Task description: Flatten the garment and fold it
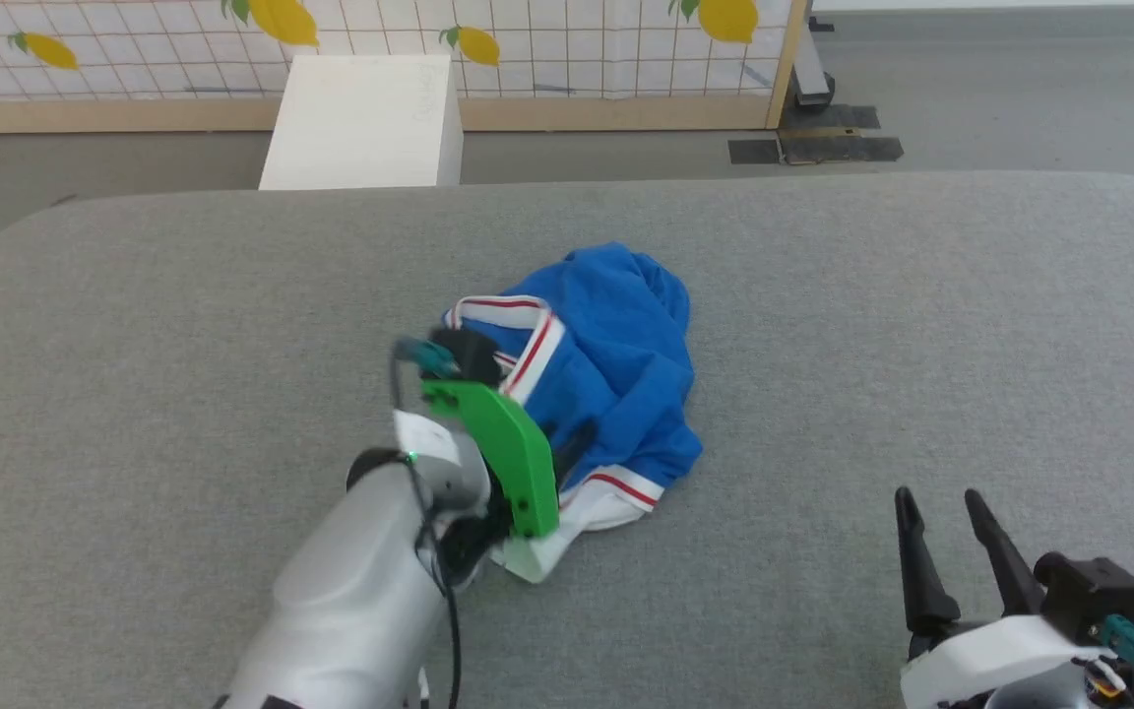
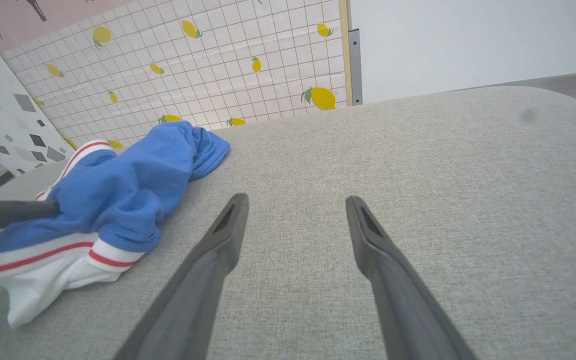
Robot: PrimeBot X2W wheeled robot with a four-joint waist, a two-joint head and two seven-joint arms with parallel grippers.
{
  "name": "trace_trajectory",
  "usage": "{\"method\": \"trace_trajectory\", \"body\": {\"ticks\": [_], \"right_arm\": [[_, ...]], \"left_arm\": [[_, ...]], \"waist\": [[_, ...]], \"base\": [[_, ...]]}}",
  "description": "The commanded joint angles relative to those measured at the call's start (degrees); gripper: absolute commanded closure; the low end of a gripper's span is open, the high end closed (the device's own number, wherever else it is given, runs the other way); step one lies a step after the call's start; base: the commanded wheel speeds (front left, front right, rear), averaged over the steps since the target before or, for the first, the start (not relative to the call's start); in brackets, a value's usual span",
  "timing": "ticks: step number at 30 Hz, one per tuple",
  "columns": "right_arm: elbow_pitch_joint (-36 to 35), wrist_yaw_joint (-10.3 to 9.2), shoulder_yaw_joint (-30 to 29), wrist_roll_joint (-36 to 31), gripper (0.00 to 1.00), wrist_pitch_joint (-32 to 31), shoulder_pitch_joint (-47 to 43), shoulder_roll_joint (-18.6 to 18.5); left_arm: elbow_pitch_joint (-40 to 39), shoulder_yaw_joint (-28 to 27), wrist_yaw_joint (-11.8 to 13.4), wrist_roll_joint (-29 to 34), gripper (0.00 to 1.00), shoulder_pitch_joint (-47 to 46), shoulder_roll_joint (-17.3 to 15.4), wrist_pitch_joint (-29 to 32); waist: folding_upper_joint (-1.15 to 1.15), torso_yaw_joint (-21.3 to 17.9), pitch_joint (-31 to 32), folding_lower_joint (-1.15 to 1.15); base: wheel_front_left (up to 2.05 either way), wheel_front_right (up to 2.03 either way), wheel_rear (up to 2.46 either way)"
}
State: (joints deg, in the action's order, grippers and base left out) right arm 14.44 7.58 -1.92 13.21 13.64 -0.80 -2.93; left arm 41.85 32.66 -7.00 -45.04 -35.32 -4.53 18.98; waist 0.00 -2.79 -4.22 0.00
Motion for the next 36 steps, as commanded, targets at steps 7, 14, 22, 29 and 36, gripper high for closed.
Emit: {"method": "trace_trajectory", "body": {"ticks": [7,14,22,29,36], "right_arm": [[0.82,-0.09,0.68,0.94,0.00,0.31,-1.93,0.05],[0.64,-0.09,1.97,1.84,0.00,-0.96,-2.95,0.05],[1.11,-0.09,3.29,2.31,0.00,-5.11,-2.89,0.05],[2.57,-0.09,8.96,2.40,0.00,-16.29,6.50,0.05],[11.46,-0.09,15.16,-1.61,0.00,-34.28,22.04,0.05]], "left_arm": [[-8.75,-10.12,1.23,-4.60,0.00,1.05,-2.72,-13.28],[-15.30,-12.39,6.08,6.65,0.00,11.30,-11.70,-32.08],[-27.08,-18.66,11.17,15.36,0.00,26.57,-10.18,-33.95],[-34.19,-23.87,10.44,20.26,0.00,32.77,-6.42,-33.96],[-34.88,-26.32,7.63,22.76,0.00,31.55,-4.40,-33.97]], "waist": [[0.00,2.85,4.62,0.00],[0.00,3.40,6.29,0.00],[0.00,3.68,5.35,0.00],[0.00,4.64,2.67,0.00],[0.00,7.58,-1.59,0.00]], "base": [[0.00,0.00,0.00],[0.00,0.00,0.00],[0.00,0.00,0.00],[0.00,0.00,0.00],[0.00,0.00,0.00]]}}
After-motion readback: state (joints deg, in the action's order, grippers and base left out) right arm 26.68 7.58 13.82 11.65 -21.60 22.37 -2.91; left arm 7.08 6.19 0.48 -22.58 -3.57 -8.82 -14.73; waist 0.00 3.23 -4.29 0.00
